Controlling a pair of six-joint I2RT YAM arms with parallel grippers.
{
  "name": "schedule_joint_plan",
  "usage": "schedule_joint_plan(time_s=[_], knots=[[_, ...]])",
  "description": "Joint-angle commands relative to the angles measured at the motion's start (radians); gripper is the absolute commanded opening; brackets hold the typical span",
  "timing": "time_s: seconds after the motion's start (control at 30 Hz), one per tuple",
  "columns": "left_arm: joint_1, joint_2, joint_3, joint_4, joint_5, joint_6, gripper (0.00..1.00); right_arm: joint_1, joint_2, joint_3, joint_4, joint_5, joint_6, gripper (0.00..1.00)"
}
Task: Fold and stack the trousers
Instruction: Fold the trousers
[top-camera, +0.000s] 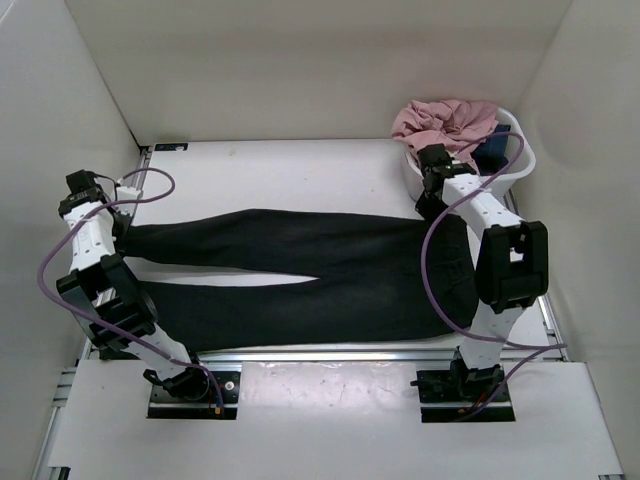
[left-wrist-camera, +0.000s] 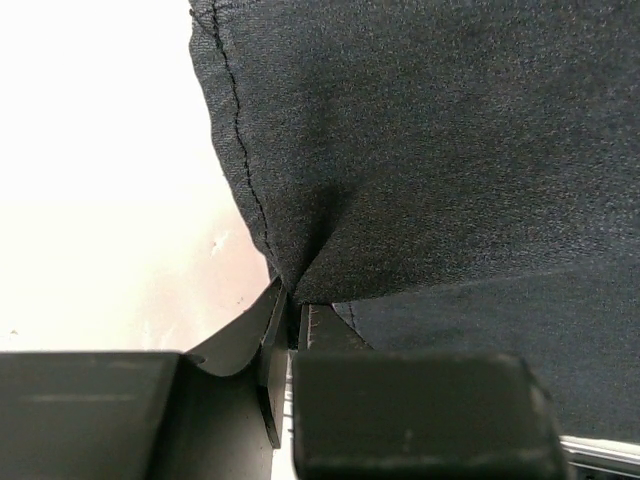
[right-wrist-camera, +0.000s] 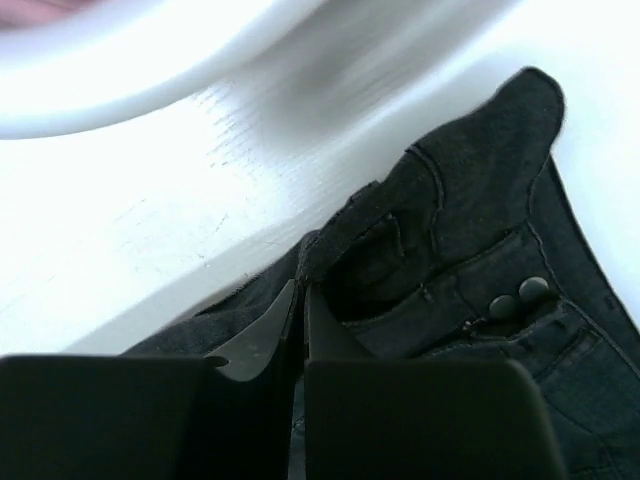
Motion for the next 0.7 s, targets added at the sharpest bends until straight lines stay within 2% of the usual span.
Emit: schedule_joint_plan(time_s=[0.0, 0.07, 0.17, 0.33, 0.43, 0.67], knots=[[0.009, -0.045, 0.038, 0.010, 0.000, 0.004, 0.14, -0.015, -0.029, -0.086, -0.005, 0.007, 0.040, 0.00], [0.009, -0.067, 0.019, 0.010, -0.009, 0.013, 0.14, -0.015, -0.125, -0.187, 0.065, 0.007, 0.092, 0.00], [0.019, -0.079, 0.009, 0.010, -0.009, 0.013, 0.14, -0.026, -0.243, -0.312, 0.075, 0.052, 0.138, 0.00], [0.078, -0.097, 0.031, 0.020, -0.009, 0.068, 0.14, -0.026, -0.458, -0.390, -0.031, 0.155, 0.176, 0.00], [0.101, -0.125, 0.016, 0.010, -0.032, 0.122, 0.14, -0.026, -0.595, -0.490, -0.104, 0.155, 0.224, 0.00], [0.159, -0.310, -0.275, 0.019, -0.022, 0.234, 0.14, 0.017, -0.894, -0.815, -0.164, 0.054, 0.338, 0.00]])
